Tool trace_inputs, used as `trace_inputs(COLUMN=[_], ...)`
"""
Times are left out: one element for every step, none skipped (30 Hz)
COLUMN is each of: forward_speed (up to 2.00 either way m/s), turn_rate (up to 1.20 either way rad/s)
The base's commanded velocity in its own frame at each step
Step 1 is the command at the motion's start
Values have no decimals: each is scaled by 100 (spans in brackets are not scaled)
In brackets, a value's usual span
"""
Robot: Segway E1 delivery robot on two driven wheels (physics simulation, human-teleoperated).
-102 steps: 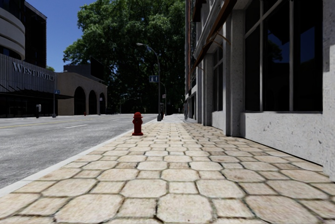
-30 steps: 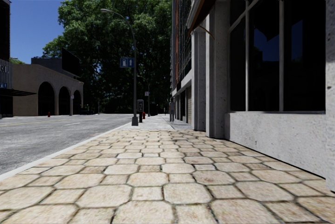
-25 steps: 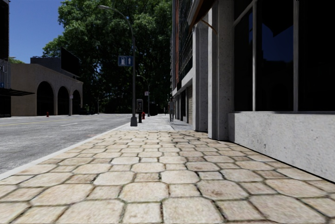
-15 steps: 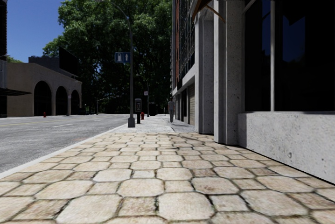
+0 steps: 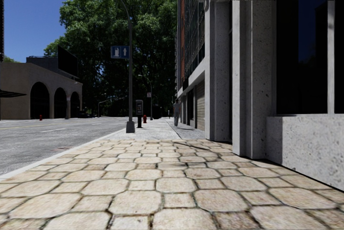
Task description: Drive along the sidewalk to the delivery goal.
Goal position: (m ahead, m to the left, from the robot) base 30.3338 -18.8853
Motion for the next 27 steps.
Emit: trace_inputs(forward_speed=[200, 200, 200, 200, 200, 200, 200, 200, 200, 200, 200, 200, 200, 200, 200, 200, 200, 200, 200, 200, 200, 200, 200, 200, 200, 200, 200], turn_rate=[0, 0, 0, 0, 0, 0, 0, 0, 0, 0, 0, 0, 0, 0, 0, 0, 0, 0, 0, 0, 0, 0, 0, 0, 0, 0, 0])
